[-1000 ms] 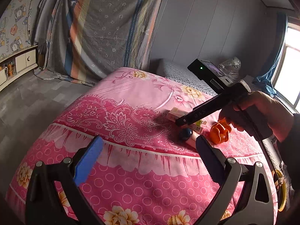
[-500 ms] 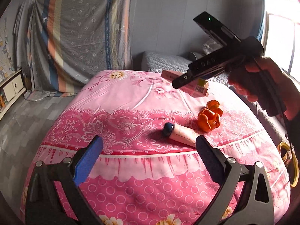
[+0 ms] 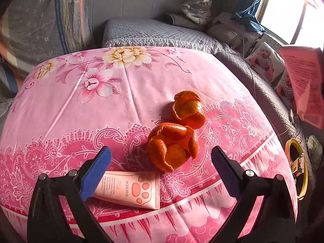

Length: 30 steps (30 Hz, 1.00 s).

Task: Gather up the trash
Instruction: 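Lift the pink box with the right tool while the left tool grasps the orange peels, then carry the pink box and orange peels in both tools over the bin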

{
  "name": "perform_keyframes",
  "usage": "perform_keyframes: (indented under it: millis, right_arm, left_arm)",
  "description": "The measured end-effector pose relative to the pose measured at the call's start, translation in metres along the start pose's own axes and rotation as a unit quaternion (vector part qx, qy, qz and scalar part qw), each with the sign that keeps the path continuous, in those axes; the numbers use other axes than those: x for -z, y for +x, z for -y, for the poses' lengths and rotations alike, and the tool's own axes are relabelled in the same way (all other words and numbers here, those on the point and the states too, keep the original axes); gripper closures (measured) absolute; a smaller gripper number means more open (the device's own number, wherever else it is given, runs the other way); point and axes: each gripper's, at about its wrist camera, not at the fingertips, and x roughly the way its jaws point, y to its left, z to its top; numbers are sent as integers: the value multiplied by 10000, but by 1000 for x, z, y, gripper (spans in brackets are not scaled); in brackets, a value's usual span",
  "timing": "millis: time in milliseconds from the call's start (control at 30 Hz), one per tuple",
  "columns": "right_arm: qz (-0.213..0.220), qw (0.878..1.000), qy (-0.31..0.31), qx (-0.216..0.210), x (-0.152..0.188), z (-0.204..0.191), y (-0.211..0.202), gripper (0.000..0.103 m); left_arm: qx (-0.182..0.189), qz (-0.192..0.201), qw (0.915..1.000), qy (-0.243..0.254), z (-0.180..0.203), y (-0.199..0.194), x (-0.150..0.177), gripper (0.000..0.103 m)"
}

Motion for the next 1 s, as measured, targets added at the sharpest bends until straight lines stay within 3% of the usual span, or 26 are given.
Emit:
perform_keyframes:
  millis: [133,300,500,600,767,1000]
  right_arm:
    - [192,9997,117,-121,29,11,-39,38]
    - [523,9983,195,-151,66,17,-83,38]
    - [756,9960,414,-240,96,21,-109,38]
    - [801,9951,531,-237,110,22,-118,38]
    - [1052,9904,883,-166,136,35,-143,38]
    - [1446,9763,1608,86,178,73,-180,38]
  left_arm:
    - [-24,-328,9994,-45,2,27,-5,10]
    - [-45,-580,9983,-2,9,46,-2,46]
    - [-436,-330,9976,419,25,37,-3,69]
    - [-468,-151,9981,379,24,19,1,71]
    - [-206,272,9988,339,26,-28,18,71]
    - [144,821,9933,799,80,-88,32,71]
